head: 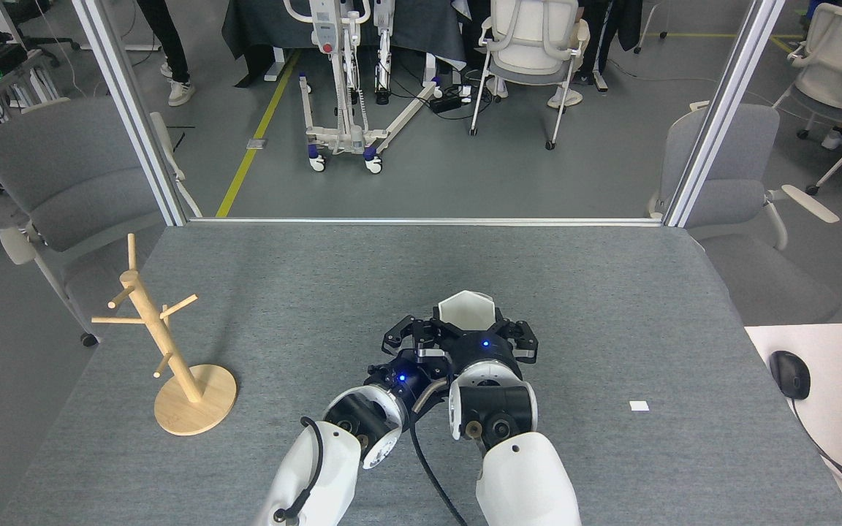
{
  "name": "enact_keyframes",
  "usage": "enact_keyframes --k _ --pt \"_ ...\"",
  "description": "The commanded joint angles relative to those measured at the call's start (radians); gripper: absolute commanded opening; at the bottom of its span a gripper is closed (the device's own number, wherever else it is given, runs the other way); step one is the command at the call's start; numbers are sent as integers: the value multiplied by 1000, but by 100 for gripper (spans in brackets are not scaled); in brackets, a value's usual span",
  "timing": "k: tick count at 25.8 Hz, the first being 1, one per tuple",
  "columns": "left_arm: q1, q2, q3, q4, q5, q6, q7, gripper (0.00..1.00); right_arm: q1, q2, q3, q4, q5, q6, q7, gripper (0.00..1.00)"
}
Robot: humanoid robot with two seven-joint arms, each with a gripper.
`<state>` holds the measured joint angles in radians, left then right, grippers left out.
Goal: Hang cup on storage rack
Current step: 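Grasp the cup with the left gripper and release the right gripper, then pull the cup with the left gripper toward the robot, retract right gripper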
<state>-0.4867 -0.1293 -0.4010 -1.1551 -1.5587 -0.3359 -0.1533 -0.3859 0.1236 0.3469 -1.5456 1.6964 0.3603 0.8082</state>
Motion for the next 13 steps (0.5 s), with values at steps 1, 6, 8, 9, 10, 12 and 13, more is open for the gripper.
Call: enact_keyframes --k 1,6,8,9,10,12,13 --pt "4 -1 2 -5 3 -103 -29 0 -1 2 81 -1 0 -21 -4 0" --pt "2 5 5 -5 3 -106 -28 0 -1 1 78 -1 -4 -27 -3 21" --pt "5 7 5 -5 3 -107 -28 0 -1 -1 72 -1 -3 -26 -4 69" --pt "7 7 7 -5 3 -107 -28 0 -2 -1 70 -1 -1 -26 -4 90" --pt "8 7 7 -5 3 -107 -28 0 -2 -1 67 -1 -1 -24 -6 99" --pt "27 5 8 -9 3 -107 -28 0 -1 -1 53 -1 -4 -27 -15 99" --pt "31 5 8 -14 3 -106 -28 0 2 -1 52 -2 -6 -27 -35 100"
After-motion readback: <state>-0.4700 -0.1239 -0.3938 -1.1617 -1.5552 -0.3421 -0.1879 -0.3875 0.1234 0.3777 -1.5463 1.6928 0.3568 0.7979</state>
